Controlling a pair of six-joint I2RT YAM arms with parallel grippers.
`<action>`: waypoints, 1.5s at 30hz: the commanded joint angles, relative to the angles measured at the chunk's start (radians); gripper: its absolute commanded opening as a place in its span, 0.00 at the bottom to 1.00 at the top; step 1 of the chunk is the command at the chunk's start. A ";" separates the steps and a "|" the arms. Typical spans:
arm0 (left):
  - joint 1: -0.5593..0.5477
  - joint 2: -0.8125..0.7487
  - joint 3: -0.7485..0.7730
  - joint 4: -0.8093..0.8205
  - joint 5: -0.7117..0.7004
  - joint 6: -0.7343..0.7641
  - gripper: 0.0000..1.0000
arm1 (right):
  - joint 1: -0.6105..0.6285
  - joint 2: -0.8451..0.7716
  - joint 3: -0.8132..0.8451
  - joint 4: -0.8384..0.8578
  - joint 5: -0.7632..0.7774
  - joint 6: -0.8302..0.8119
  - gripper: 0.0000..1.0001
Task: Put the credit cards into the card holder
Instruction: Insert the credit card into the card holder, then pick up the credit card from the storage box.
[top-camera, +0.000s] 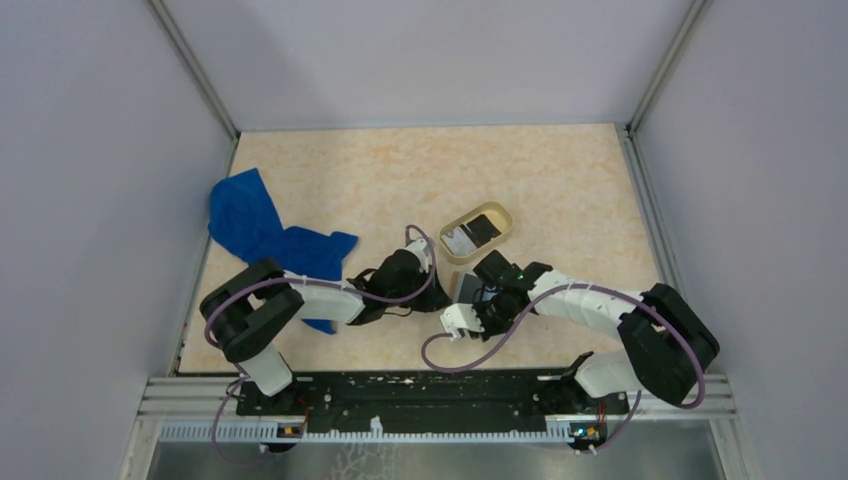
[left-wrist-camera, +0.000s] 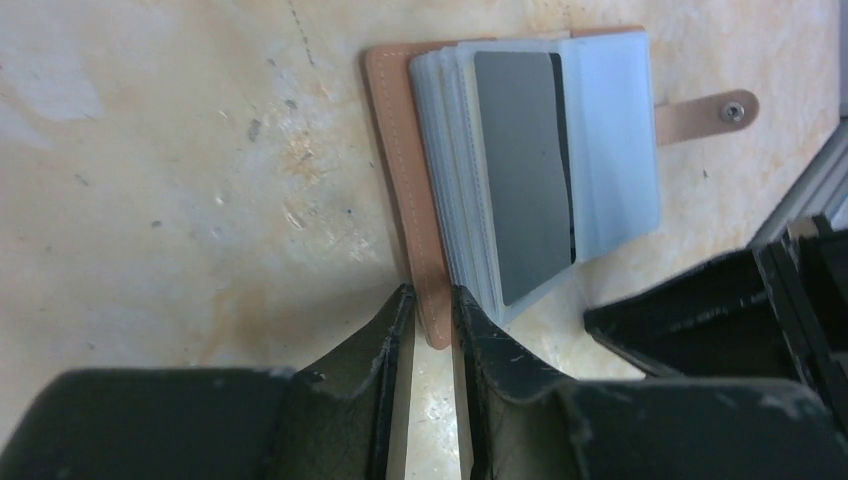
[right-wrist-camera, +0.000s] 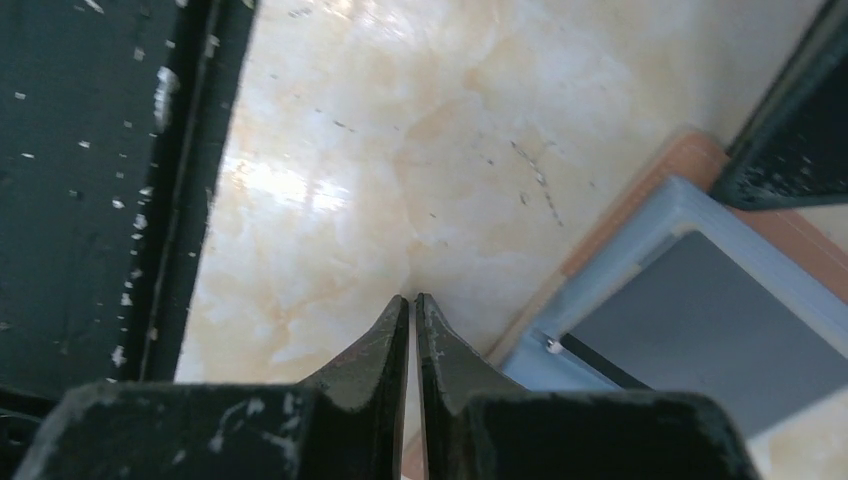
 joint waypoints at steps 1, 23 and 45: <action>-0.003 0.020 -0.042 0.036 0.083 -0.023 0.26 | 0.001 0.002 0.038 0.020 0.206 0.035 0.07; -0.028 -0.289 -0.166 0.158 -0.054 0.198 0.44 | -0.404 -0.193 0.366 0.169 -0.292 0.591 0.93; 0.113 -0.096 -0.223 0.609 -0.132 0.125 0.89 | -0.483 0.557 0.751 0.156 -0.266 0.980 0.66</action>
